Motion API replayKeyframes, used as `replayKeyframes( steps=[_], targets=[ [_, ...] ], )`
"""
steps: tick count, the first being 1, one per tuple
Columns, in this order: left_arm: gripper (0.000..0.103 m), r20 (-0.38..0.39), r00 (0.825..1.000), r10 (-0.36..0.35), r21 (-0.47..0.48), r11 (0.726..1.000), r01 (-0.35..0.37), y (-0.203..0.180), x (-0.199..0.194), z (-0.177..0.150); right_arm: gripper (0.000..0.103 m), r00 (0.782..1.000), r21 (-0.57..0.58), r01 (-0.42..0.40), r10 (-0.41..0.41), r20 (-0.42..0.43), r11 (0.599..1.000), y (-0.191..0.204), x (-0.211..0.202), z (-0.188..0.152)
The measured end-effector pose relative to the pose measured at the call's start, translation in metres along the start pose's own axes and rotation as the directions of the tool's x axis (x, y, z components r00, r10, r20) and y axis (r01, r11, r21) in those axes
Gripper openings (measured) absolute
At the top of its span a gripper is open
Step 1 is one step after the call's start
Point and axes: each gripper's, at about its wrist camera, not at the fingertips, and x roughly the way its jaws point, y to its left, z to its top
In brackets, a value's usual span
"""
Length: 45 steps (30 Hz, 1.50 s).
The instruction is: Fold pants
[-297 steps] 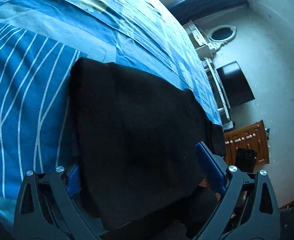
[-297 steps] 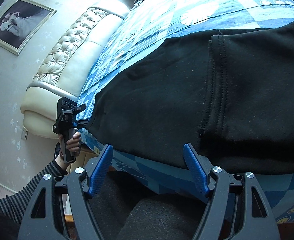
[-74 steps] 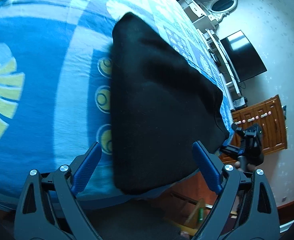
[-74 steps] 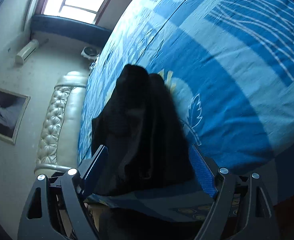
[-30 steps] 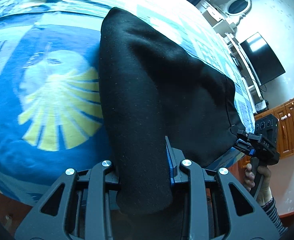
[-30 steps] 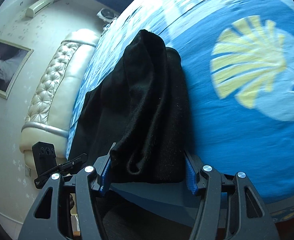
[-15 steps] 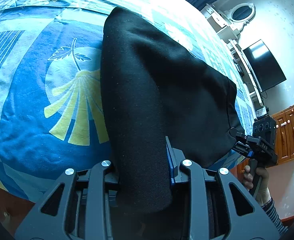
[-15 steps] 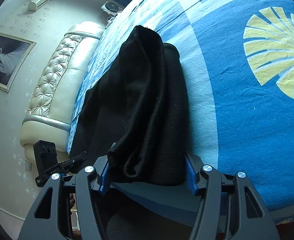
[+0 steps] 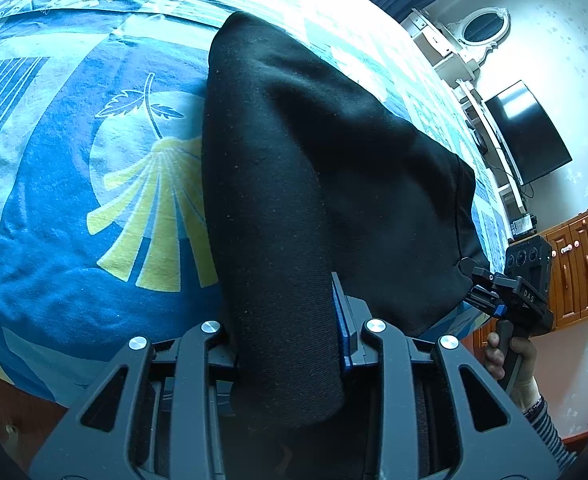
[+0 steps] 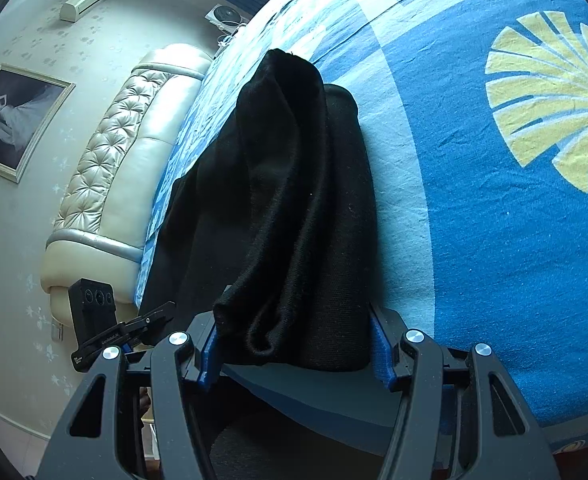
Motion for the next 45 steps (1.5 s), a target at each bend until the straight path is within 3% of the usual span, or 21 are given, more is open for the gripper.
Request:
replayKeyframes(
  steps=[13, 18, 21, 24, 27, 34, 43, 45],
  targets=[
    [0.034, 0.001, 1.0, -0.001, 0.009, 1.0, 0.001, 0.0, 0.0, -0.001, 0.059, 1.0, 0.001, -0.015, 0.015, 0.009, 1.0, -0.003, -0.004, 0.003],
    [0.054, 0.032, 0.999, -0.018, 0.05, 0.999, 0.016, -0.002, -0.005, -0.002, 0.072, 0.997, 0.023, -0.071, 0.071, 0.007, 0.997, -0.006, -0.009, 0.009],
    [0.066, 0.045, 0.997, -0.062, 0.036, 0.998, 0.06, 0.002, -0.015, 0.0, 0.073, 0.998, 0.02, -0.066, 0.066, 0.01, 0.998, -0.007, -0.017, 0.015],
    [0.07, 0.073, 0.992, -0.108, 0.021, 0.994, 0.106, 0.009, -0.029, 0.005, 0.078, 0.996, 0.025, -0.072, 0.071, 0.061, 0.997, -0.011, -0.032, 0.028],
    [0.075, 0.129, 0.986, -0.103, 0.012, 0.995, 0.103, 0.021, -0.037, 0.019, 0.08, 0.992, 0.037, -0.092, 0.089, 0.093, 0.995, -0.017, -0.035, 0.049],
    [0.076, 0.12, 0.984, -0.13, -0.075, 0.987, 0.139, 0.043, 0.0, 0.078, 0.08, 0.99, 0.055, -0.11, 0.105, 0.095, 0.992, -0.014, 0.003, 0.105],
    [0.075, 0.039, 0.993, -0.113, -0.078, 0.99, 0.116, 0.051, 0.043, 0.114, 0.081, 0.992, 0.039, -0.124, 0.122, 0.039, 0.992, -0.006, 0.048, 0.142],
    [0.058, 0.031, 0.994, -0.103, -0.055, 0.993, 0.104, 0.049, 0.045, 0.116, 0.081, 0.993, 0.003, -0.114, 0.114, 0.029, 0.993, 0.0, 0.055, 0.143]
  ],
)
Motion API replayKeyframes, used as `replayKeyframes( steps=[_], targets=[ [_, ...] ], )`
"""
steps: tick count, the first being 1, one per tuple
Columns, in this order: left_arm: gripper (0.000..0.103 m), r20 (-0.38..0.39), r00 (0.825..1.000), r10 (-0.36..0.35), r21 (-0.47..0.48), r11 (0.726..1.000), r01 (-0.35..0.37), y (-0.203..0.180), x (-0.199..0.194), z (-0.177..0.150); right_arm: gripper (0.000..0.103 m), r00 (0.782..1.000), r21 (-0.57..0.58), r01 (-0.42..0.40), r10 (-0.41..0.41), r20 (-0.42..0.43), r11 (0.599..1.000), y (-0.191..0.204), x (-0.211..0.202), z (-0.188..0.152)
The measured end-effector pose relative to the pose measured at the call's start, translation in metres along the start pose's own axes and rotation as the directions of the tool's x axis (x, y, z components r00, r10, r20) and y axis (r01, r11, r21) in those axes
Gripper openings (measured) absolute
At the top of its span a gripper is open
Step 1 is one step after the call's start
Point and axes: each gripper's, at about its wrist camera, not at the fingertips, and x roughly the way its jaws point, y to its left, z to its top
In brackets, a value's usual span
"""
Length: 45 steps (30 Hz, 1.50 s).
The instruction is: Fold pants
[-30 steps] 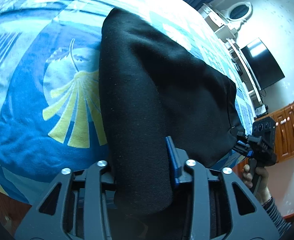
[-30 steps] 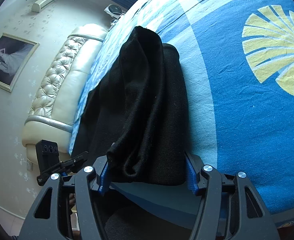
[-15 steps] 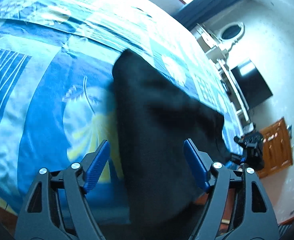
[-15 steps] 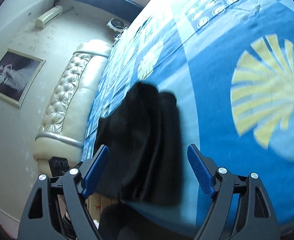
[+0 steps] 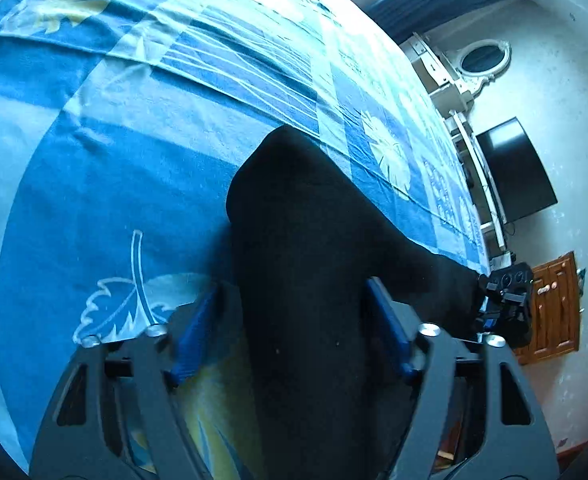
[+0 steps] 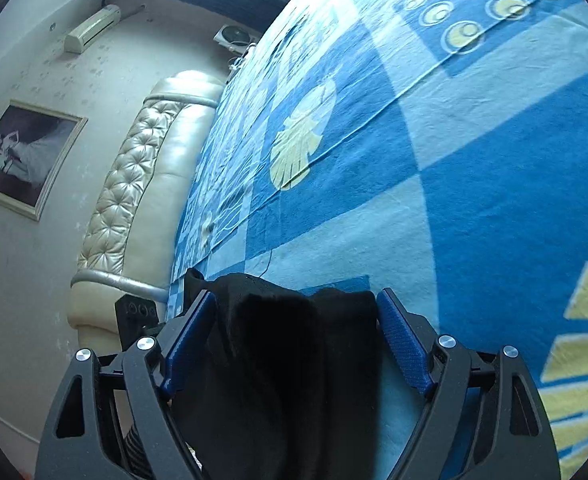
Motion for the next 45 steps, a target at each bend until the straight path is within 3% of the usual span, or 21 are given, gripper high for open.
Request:
replayKeyframes(
  steps=[1, 3, 12, 25, 37, 45],
  targets=[
    [0.052, -0.01, 1.0, -0.002, 0.016, 1.0, 0.002, -0.002, 0.002, 0.0, 0.079, 1.0, -0.027, 0.012, -0.012, 0.002, 1.0, 0.002, 0.001, -0.004],
    [0.043, -0.008, 1.0, 0.023, 0.035, 0.999, -0.023, -0.006, 0.003, -0.002, 0.057, 0.999, -0.066, 0.044, -0.044, 0.002, 0.997, 0.007, 0.008, -0.008],
    [0.028, 0.05, 0.987, 0.15, 0.173, 0.972, -0.157, -0.036, -0.001, -0.004, 0.04, 0.998, -0.089, 0.028, -0.022, 0.065, 0.996, 0.009, 0.002, -0.01],
    [0.026, 0.108, 0.968, 0.225, 0.227, 0.943, -0.245, -0.046, -0.004, 0.013, 0.039, 0.995, -0.084, 0.0, 0.009, 0.099, 0.996, 0.0, 0.002, -0.004],
    [0.025, 0.157, 0.946, 0.284, 0.201, 0.928, -0.312, -0.039, -0.001, 0.065, 0.039, 0.988, -0.089, -0.027, 0.04, 0.146, 0.996, 0.011, 0.021, 0.029],
    [0.026, 0.131, 0.943, 0.306, 0.177, 0.929, -0.326, -0.023, 0.013, 0.069, 0.039, 0.993, -0.037, -0.014, 0.018, 0.113, 0.999, -0.01, 0.034, 0.037]
  ],
)
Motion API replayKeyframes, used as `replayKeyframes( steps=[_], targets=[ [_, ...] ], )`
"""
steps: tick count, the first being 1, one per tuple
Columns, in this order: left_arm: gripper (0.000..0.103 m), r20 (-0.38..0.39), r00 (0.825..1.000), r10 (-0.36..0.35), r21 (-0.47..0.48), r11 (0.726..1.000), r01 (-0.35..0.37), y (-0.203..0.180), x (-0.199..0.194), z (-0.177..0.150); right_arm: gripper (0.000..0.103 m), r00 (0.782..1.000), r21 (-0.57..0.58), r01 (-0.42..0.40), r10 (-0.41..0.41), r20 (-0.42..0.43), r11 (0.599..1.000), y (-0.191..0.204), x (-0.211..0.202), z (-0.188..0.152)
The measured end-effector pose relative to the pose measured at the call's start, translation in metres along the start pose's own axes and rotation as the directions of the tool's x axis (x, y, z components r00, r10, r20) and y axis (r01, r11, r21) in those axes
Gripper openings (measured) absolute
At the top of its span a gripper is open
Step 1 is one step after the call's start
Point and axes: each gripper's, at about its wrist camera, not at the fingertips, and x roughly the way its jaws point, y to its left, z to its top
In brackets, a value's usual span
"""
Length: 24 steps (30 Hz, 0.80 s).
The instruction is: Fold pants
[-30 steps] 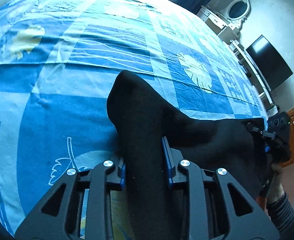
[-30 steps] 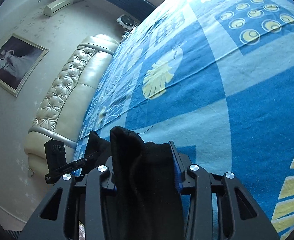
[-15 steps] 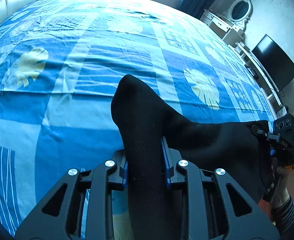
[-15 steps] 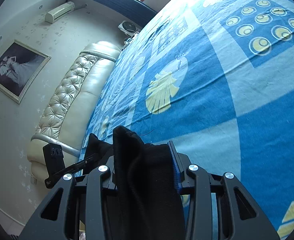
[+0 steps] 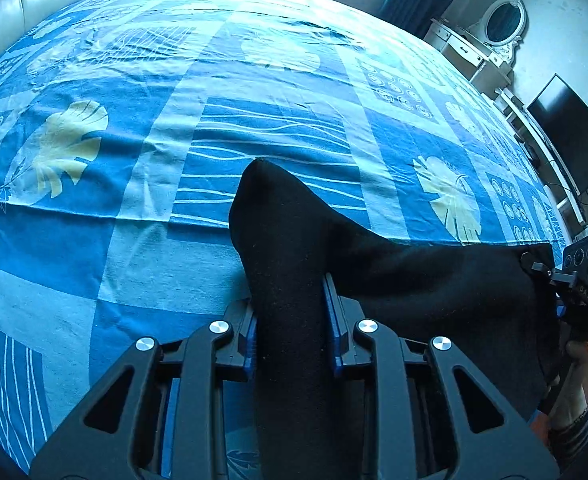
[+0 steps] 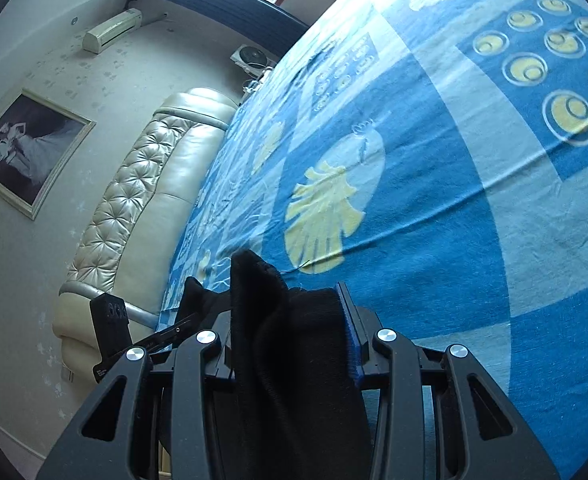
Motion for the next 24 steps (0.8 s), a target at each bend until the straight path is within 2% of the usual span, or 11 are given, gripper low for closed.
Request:
replayKeyframes(
  steps=[6, 19, 24],
  targets=[
    [0.031, -0.007, 1.0, 0.002, 0.013, 1.0, -0.002, 0.002, 0.007, -0.003, 0.039, 1.0, 0.056, -0.013, 0.014, -0.016, 0.998, -0.015, 0.003, -0.002],
    [0.037, -0.021, 0.995, -0.1, -0.075, 0.992, 0.099, 0.021, 0.015, -0.008, 0.037, 0.999, 0.091, -0.015, 0.019, -0.038, 0.996, -0.017, 0.004, -0.001],
    [0.038, -0.022, 0.993, -0.114, -0.089, 0.99, 0.112, 0.023, 0.016, -0.008, 0.037, 0.999, 0.105, -0.009, 0.014, -0.046, 0.994, -0.017, 0.005, -0.001]
  ],
)
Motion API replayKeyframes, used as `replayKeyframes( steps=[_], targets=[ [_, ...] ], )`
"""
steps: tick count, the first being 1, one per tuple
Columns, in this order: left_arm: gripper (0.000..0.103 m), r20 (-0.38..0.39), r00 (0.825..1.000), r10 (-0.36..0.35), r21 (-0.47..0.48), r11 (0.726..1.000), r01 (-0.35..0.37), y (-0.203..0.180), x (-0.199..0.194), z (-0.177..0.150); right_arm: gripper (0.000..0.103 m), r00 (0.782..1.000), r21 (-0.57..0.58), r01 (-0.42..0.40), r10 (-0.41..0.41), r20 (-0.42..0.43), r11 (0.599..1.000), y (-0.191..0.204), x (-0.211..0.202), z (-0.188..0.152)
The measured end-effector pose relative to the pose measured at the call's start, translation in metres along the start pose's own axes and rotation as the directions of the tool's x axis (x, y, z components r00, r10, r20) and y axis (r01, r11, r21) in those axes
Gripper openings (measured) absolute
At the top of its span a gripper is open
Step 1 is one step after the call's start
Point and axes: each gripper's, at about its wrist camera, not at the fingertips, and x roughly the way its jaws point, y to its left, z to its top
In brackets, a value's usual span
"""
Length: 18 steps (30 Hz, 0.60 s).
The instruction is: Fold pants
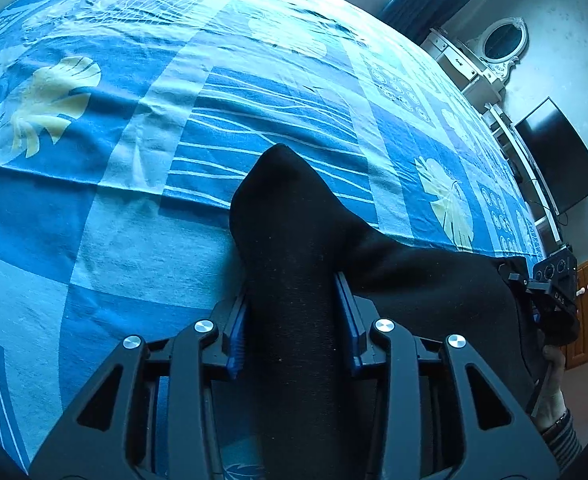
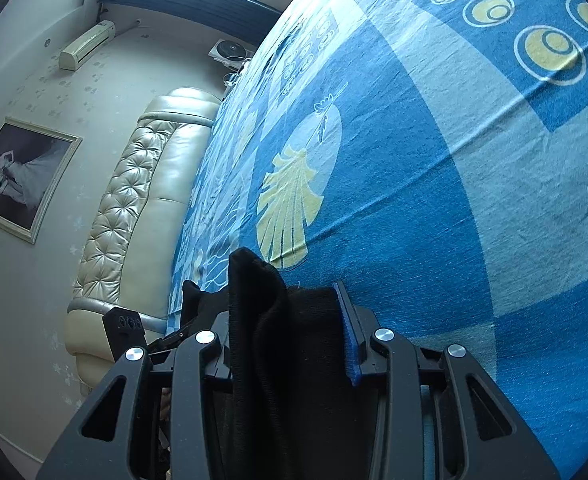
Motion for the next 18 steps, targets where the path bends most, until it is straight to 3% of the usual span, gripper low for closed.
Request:
replayKeyframes(
  steps=[6, 8, 10, 13, 18],
  targets=[
    [0.04, -0.005, 1.0, 0.002, 0.005, 1.0, -0.002, -0.002, -0.001, 0.0, 0.041, 1.0, 0.02, -0.009, 0.009, -0.009, 1.0, 0.001, 0.0, 0.0],
    [0.048, 0.003, 1.0, 0.017, 0.023, 1.0, -0.017, -0.004, -0.003, 0.0, 0.044, 1.0, 0.03, -0.02, 0.021, -0.013, 0.999, 0.0, -0.001, 0.0],
    [0.068, 0.017, 0.999, 0.039, 0.029, 0.999, -0.04, -0.004, -0.006, 0.0, 0.048, 0.999, 0.041, -0.034, 0.034, -0.016, 0.999, 0.001, -0.002, -0.001],
    [0.076, 0.03, 0.999, 0.038, 0.017, 0.999, -0.039, -0.002, -0.012, -0.004, 0.055, 0.999, 0.05, -0.048, 0.049, -0.015, 0.998, 0.002, -0.008, -0.003],
    [0.079, 0.023, 1.0, 0.011, -0.003, 1.0, -0.01, 0.003, -0.024, -0.015, 0.066, 0.997, 0.079, -0.072, 0.072, 0.01, 0.994, -0.001, -0.027, -0.011]
  ],
)
